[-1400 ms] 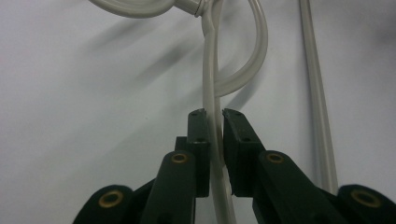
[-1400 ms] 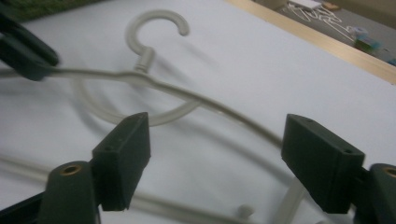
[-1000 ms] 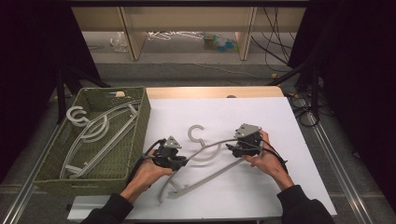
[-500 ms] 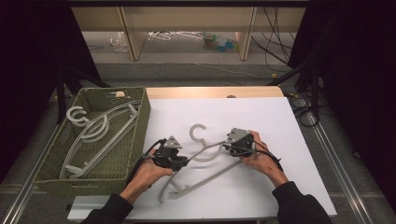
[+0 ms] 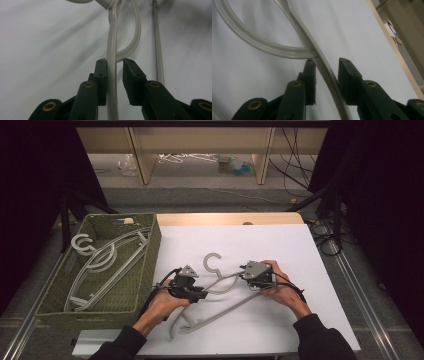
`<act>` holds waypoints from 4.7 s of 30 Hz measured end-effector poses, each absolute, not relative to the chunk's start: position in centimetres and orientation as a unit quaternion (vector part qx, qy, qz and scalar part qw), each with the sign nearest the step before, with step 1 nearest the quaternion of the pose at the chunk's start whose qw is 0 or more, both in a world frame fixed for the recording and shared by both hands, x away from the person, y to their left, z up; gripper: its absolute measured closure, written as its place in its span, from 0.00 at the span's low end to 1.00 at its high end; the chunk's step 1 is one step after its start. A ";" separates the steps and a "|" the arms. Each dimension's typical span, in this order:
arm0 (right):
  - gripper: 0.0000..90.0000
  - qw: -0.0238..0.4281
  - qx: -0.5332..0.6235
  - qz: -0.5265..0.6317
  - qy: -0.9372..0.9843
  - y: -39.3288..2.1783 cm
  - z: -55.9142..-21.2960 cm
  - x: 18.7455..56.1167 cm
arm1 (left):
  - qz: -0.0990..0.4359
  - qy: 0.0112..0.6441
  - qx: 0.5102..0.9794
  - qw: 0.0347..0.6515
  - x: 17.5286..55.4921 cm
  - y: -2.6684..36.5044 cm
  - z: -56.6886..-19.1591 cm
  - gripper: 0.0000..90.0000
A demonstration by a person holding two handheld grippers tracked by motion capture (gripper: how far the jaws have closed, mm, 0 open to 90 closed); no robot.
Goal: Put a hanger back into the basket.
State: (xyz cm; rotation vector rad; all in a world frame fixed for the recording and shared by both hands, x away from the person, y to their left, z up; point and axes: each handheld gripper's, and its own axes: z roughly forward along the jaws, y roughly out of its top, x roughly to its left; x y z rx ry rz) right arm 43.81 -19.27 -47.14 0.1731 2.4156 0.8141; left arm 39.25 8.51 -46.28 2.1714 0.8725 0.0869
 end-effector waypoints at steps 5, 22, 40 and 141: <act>0.78 0.293 0.061 0.306 0.904 -19.4 -47.1 43.7 | 0.001 0.354 0.844 0.402 40.2 8.1 -46.2 0.77; 0.76 0.296 0.051 0.322 0.898 -19.4 -46.5 43.4 | -0.025 0.368 0.824 0.430 41.5 7.5 -45.8 0.86; 0.40 0.302 0.162 0.372 0.862 -20.0 -44.1 41.9 | 0.024 0.373 0.816 0.441 40.4 9.1 -43.9 0.90; 0.27 0.189 0.242 0.469 0.828 -21.3 -43.0 32.5 | 0.272 0.498 0.695 0.442 41.6 39.1 -35.2 0.90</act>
